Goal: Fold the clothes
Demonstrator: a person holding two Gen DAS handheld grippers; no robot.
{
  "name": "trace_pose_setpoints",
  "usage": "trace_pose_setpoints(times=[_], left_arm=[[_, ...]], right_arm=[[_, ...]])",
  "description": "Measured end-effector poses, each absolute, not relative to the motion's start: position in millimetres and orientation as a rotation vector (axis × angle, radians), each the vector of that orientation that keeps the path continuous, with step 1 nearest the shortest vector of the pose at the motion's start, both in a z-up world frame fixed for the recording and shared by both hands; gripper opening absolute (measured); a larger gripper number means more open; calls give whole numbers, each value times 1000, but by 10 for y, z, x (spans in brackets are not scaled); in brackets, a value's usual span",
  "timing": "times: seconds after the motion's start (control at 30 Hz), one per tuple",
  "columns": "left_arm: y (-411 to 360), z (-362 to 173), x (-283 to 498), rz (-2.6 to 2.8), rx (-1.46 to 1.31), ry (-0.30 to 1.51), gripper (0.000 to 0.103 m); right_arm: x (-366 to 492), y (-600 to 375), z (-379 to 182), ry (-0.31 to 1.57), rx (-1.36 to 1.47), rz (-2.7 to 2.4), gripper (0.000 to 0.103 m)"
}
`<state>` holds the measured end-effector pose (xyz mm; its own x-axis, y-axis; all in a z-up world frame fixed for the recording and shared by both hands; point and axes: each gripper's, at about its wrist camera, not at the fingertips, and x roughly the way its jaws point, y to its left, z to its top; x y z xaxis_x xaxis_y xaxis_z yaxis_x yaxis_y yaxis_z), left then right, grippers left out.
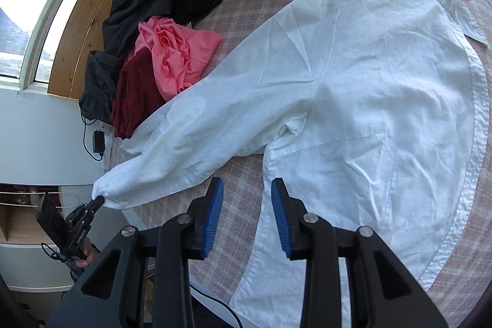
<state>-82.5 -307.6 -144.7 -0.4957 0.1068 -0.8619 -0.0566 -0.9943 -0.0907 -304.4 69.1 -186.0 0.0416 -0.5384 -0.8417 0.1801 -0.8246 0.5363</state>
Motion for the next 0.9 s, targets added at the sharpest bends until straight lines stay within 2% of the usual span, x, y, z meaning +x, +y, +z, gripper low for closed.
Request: trace_pose_setpoints(times=[0.1, 0.2, 0.37, 0.47, 0.57, 0.7, 0.77, 0.87, 0.9], left_arm=[[-3237, -1549, -871, 2623, -1539, -99, 1], [-3169, -1561, -880, 2633, -1524, -20, 1], [-2903, -1190, -693, 2653, -1343, 76, 1], [-3183, -1542, -858, 2649, -1478, 97, 1], [-3461, -1994, -1139, 2602, -1613, 43, 2], [-3422, -2179, -1312, 2566, -1602, 194, 3], [-3441, -2251, -1361, 2530, -1631, 196, 7], [-3488, -2306, -1401, 2494, -1687, 223, 25], [-3507, -2312, -1411, 2485, -1703, 235, 28]], right_arm=[[-3048, 573, -1963, -338, 1846, -1813, 32], [-3049, 359, -1963, -274, 1831, -1803, 32], [-3149, -73, -1853, -199, 1736, -1806, 32], [-3299, -360, -1981, -150, 1723, -1812, 32], [-3437, -619, -2247, -114, 1781, -1776, 32], [-3508, -754, -2485, 9, 1857, -1809, 32], [-3520, -725, -2524, -2, 1865, -1816, 32], [-3547, -690, -2529, -15, 1876, -1833, 30], [-3554, -684, -2531, -13, 1880, -1839, 29]])
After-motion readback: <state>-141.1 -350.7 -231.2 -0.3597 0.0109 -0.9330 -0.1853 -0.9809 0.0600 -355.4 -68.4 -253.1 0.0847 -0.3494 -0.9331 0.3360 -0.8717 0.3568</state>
